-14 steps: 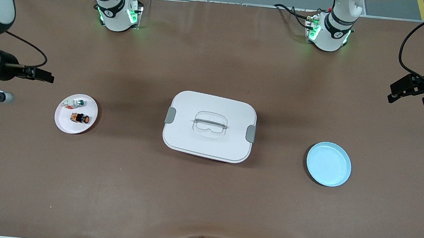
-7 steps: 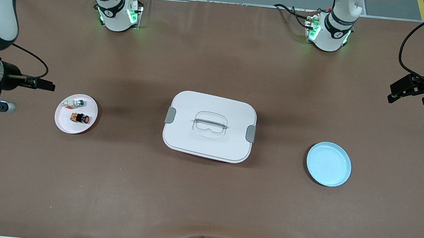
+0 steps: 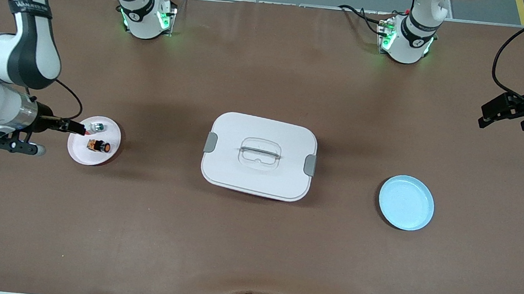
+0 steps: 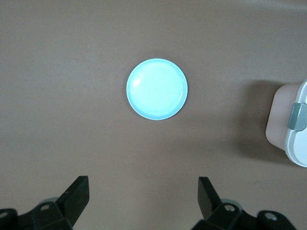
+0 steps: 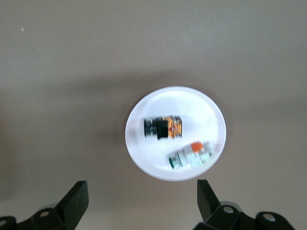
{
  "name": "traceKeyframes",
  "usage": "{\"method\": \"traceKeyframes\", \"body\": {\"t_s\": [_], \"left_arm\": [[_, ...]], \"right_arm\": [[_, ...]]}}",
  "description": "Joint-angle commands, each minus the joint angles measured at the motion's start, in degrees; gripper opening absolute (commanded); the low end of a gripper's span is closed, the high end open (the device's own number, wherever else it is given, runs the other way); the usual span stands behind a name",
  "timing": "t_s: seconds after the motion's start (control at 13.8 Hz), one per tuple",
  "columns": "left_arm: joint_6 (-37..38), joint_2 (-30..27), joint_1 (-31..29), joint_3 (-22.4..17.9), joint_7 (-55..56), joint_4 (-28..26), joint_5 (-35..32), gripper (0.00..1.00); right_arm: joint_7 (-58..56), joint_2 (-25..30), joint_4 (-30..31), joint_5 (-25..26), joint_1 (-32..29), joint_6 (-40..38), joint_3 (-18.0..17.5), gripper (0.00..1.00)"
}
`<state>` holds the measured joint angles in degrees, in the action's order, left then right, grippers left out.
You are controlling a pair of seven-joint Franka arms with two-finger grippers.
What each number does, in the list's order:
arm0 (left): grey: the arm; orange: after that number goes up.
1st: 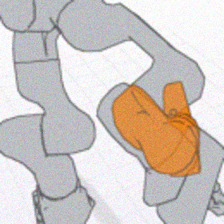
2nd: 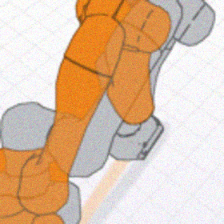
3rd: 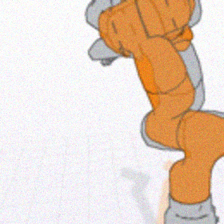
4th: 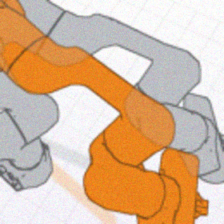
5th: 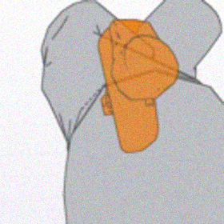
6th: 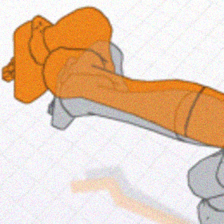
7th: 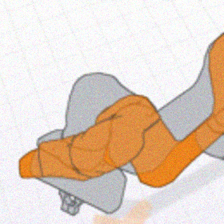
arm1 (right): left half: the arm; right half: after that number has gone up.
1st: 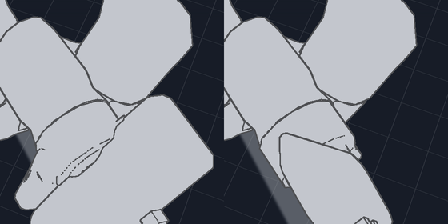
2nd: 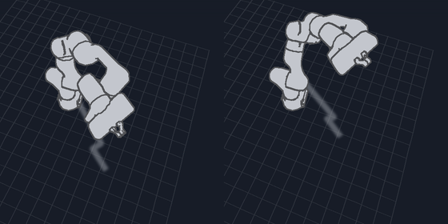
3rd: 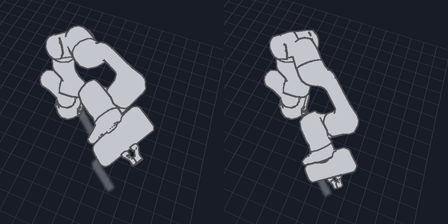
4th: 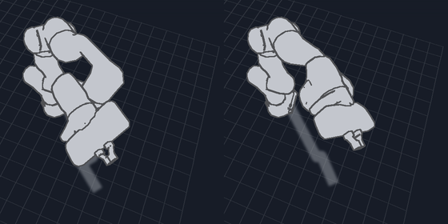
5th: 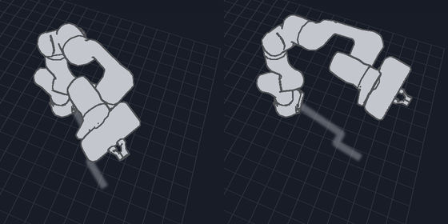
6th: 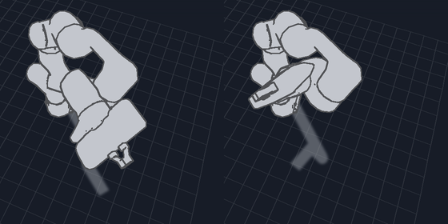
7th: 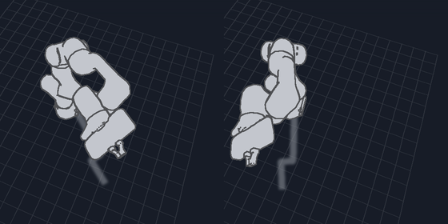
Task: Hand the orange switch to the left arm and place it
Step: 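Lower the right gripper onto the orange push-button switch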
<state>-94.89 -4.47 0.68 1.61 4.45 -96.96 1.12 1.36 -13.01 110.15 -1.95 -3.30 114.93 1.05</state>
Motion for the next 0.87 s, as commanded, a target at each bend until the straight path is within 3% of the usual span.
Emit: {"method": "traceKeyframes", "body": {"t_s": [0.0,0.22,0.8], "left_arm": [[1.47,0.69,-0.06,-0.03,-0.50,1.69,-0.68,1.00],[1.47,0.69,-0.06,-0.03,-0.50,1.69,-0.68,1.00],[1.47,0.69,-0.06,-0.03,-0.50,1.69,-0.68,1.00]], "right_arm": [[0.40,0.54,4.80,-1.13,-1.09,6.16,-0.35,1.00],[0.05,-1.66,6.56,-3.94,-2.59,9.60,-0.35,1.00],[-3.64,-9.57,8.67,-4.12,-3.65,19.97,-0.52,1.00]]}}
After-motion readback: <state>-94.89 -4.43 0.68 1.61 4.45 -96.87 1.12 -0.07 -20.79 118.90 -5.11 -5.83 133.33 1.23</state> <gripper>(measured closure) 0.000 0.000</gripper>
